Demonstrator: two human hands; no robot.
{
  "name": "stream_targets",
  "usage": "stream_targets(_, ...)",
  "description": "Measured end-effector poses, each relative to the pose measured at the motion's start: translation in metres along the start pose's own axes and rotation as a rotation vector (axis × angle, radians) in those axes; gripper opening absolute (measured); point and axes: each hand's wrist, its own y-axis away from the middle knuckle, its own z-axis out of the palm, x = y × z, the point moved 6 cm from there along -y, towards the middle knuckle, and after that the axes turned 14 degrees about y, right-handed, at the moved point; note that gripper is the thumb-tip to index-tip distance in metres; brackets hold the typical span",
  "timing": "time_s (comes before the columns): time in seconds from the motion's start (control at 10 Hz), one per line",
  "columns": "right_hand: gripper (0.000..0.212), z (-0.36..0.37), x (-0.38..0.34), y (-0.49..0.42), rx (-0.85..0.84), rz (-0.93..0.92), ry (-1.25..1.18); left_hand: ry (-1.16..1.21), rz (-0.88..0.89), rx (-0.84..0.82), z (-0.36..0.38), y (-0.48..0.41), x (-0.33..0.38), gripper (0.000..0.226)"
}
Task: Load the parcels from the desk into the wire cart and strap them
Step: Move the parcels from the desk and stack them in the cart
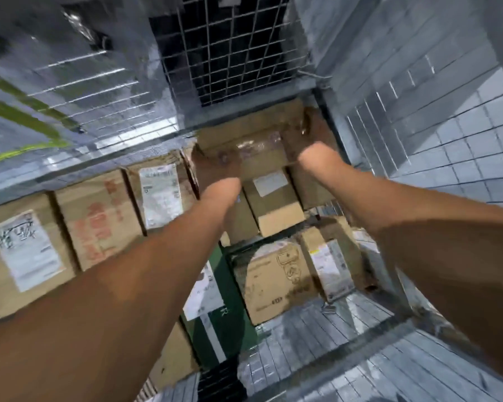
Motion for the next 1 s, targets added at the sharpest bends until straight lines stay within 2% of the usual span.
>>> stream_targets(0.1, 0.045, -0.011, 0.000, 0.002, 0.208, 0.078, -0.229, 0.276, 0.329, 0.172, 0.000, -0.003, 0.027, 0.078)
stream_targets(0.2, 0.061, -0.030, -0.007, 0.009, 0.613, 0.053, -0.110, 0.352, 0.372, 0.258, -0.006, -0.011, 0.029, 0.068)
stream_targets(0.3, 0.083, -0.022, -0.017, 0.004, 0.546, 0.010, -0.009, 0.403, 0.344, 0.248, -0.015, -0.017, 0.029, 0.055)
stream_targets(0.4, 0.092, -0.015, -0.020, 0.009, 0.426, -0.013, 0.033, 0.336, 0.316, 0.176, -0.027, -0.013, 0.025, 0.057)
stream_targets(0.5, 0.094, -0.020, -0.015, 0.020, 0.389, -0.002, 0.059, 0.205, 0.298, 0.114, -0.047, 0.008, 0.018, 0.075)
stream_targets(0.6, 0.077, -0.027, -0.013, 0.047, 0.379, 0.081, 0.020, 0.157, 0.264, 0.076, -0.076, 0.036, 0.000, 0.067)
stream_targets(0.7, 0.077, -0.025, -0.027, 0.099, 0.387, 0.073, -0.045, 0.064, 0.322, 0.009, -0.099, 0.078, -0.022, 0.049)
stream_targets(0.8, 0.081, -0.005, -0.046, 0.172, 0.334, 0.020, -0.095, -0.063, 0.530, -0.010, -0.130, 0.140, -0.033, 0.081)
stream_targets(0.9, 0.080, 0.017, -0.060, 0.262, 0.230, 0.030, -0.176, -0.354, 0.629, -0.028, -0.158, 0.203, -0.063, 0.087)
stream_targets(1.0, 0.081, 0.021, -0.068, 0.364, 0.271, 0.092, -0.309, -0.447, 0.655, -0.145, -0.183, 0.281, -0.089, 0.088)
